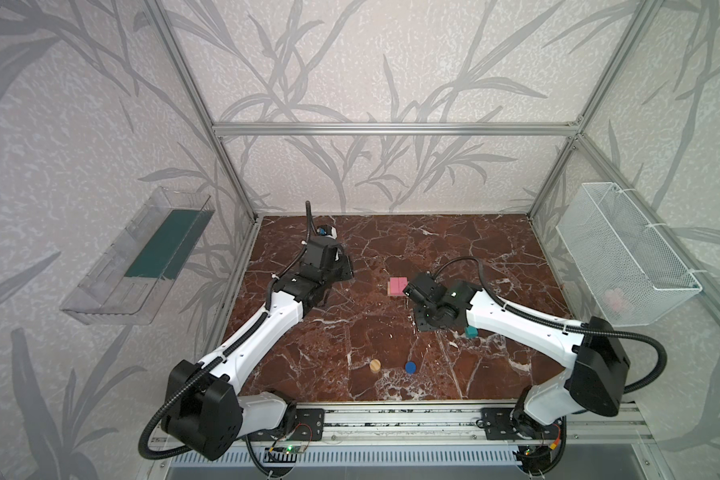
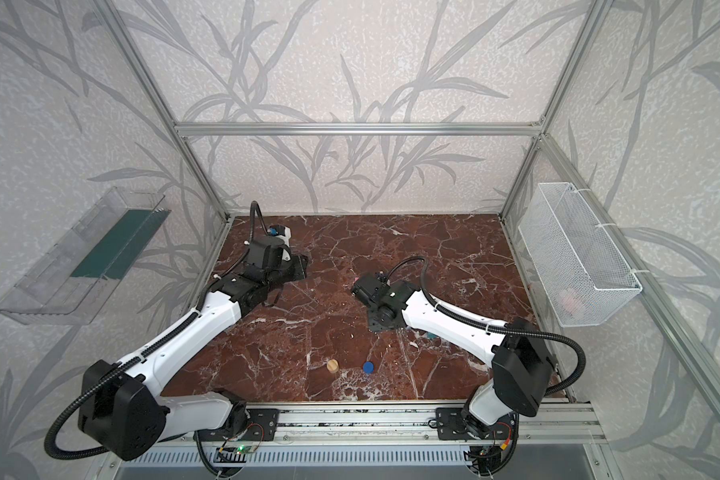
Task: Build the wood block tower
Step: 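Lift the light-blue cube with the right gripper and carry it over the pink blocks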
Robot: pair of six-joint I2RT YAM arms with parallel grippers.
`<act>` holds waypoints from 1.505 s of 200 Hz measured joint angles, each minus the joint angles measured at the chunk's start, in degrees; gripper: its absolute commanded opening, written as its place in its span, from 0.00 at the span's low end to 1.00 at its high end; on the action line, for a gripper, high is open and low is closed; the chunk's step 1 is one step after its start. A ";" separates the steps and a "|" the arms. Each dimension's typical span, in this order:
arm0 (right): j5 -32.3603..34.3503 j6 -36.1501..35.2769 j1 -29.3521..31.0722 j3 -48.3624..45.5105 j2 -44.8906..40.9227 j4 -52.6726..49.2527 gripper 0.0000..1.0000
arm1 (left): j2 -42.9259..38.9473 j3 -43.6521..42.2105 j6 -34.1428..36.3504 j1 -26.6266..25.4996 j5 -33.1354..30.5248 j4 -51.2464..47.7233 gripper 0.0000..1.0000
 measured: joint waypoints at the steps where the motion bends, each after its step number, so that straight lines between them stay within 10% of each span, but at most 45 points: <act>1: 0.02 -0.07 -0.02 0.17 0.17 0.00 0.08 | -0.02 -0.04 0.00 0.04 0.00 -0.02 0.29; 169: -3.30 -1.27 -6.95 38.07 33.35 -4.66 0.02 | -4.07 -6.21 -1.16 9.60 3.65 1.53 0.28; 301: -2.93 -1.09 -8.02 50.45 42.14 -12.28 0.01 | -4.59 -6.21 -1.40 9.70 4.26 2.91 0.28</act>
